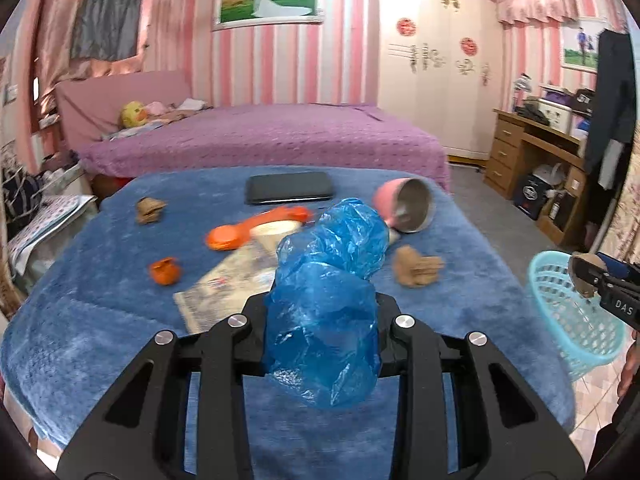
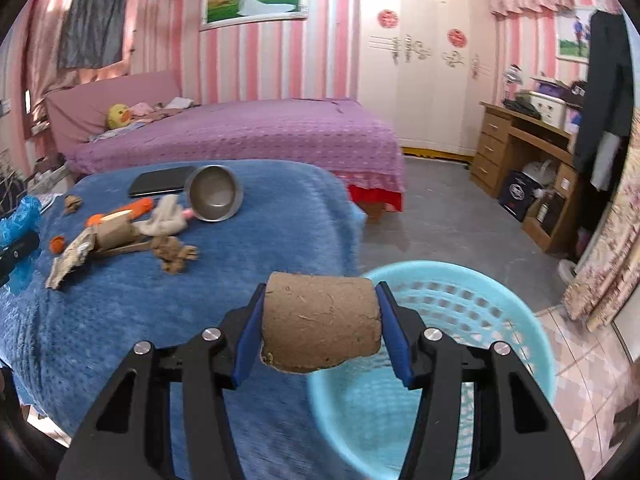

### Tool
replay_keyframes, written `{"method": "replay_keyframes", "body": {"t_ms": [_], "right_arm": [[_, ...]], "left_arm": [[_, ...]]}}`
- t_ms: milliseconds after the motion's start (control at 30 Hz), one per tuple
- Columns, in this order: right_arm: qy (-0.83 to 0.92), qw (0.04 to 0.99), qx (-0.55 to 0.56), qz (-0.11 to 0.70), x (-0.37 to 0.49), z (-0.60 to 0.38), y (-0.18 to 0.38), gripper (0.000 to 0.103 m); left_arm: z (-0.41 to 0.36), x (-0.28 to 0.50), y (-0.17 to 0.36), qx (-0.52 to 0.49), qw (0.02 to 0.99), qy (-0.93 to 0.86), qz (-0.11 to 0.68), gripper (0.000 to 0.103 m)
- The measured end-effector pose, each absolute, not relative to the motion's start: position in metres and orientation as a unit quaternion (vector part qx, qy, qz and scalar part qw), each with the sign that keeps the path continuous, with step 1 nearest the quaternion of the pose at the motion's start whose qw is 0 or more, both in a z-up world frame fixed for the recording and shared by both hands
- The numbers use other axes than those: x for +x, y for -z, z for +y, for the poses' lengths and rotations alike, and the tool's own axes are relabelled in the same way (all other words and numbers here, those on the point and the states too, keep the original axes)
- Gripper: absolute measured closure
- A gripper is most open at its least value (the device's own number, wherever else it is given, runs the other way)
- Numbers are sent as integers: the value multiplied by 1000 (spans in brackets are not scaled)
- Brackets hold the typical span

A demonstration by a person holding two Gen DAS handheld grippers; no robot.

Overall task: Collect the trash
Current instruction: 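Carry the bag and tube to the light-blue basket and release both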

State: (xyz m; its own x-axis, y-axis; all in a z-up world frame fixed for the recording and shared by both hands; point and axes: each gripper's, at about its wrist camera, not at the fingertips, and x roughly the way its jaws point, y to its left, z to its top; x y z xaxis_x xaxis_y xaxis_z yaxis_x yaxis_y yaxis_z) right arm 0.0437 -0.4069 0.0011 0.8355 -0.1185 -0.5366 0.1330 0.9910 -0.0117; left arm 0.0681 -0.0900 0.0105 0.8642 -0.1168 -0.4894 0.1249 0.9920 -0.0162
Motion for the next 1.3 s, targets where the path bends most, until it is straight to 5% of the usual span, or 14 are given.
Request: {"method": "replay_keyframes", "body": {"t_ms": [367,1033,1067,1133,1300], "right_arm": [[161,941,9,297,37,-508,8,50],[201,930,45,305,27,-580,35,50],[201,930,45,303,27,-579,35,50],[201,931,46,301,25,-579,36,50],[196,932,55,300,23,-581,39,50]], "left_arm": [[-216,69,-18,29,953,163,253,71],[-395,99,44,78,903,272,324,69],[-395,100,45,76,902,272,327,65],[-394,104,45,76,906,262,325,35],[-374,114,40,78,920,225,310,14]]}}
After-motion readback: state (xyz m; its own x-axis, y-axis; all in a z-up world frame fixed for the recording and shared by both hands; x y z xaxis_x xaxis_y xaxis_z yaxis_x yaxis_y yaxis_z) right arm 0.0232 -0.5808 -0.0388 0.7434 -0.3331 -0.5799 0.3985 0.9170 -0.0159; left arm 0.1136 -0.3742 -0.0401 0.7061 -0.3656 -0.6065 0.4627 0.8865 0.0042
